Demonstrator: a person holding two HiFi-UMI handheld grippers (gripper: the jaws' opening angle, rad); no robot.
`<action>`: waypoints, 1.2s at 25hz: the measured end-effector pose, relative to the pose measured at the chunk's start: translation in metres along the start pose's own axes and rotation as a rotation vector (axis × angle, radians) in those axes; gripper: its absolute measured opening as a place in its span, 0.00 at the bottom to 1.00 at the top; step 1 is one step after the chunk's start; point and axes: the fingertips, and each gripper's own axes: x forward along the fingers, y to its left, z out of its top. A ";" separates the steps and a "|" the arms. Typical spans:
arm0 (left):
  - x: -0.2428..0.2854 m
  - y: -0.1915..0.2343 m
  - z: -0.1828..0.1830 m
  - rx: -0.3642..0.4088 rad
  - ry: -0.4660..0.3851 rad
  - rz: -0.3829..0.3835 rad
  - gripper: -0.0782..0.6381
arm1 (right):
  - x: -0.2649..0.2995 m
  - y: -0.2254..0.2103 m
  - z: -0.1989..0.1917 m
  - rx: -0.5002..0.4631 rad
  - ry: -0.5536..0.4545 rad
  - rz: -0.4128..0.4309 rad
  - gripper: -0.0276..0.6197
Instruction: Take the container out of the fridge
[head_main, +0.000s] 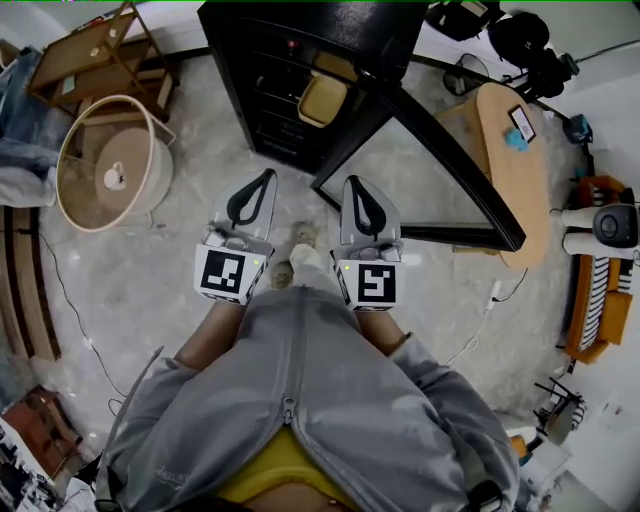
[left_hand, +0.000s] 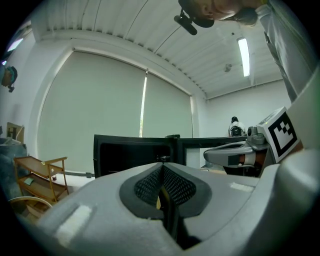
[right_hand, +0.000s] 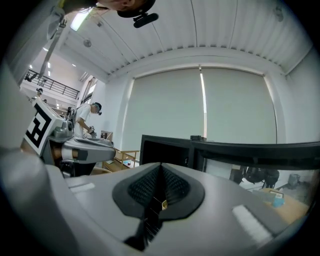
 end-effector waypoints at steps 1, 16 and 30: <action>0.007 0.000 0.002 0.001 -0.004 0.000 0.12 | 0.006 -0.005 -0.001 0.001 -0.001 0.006 0.04; 0.077 0.012 -0.006 0.015 0.014 0.007 0.12 | 0.060 -0.045 -0.024 0.016 0.010 0.060 0.04; 0.096 0.063 -0.020 0.030 0.004 -0.193 0.12 | 0.090 -0.008 -0.024 0.061 0.039 -0.192 0.04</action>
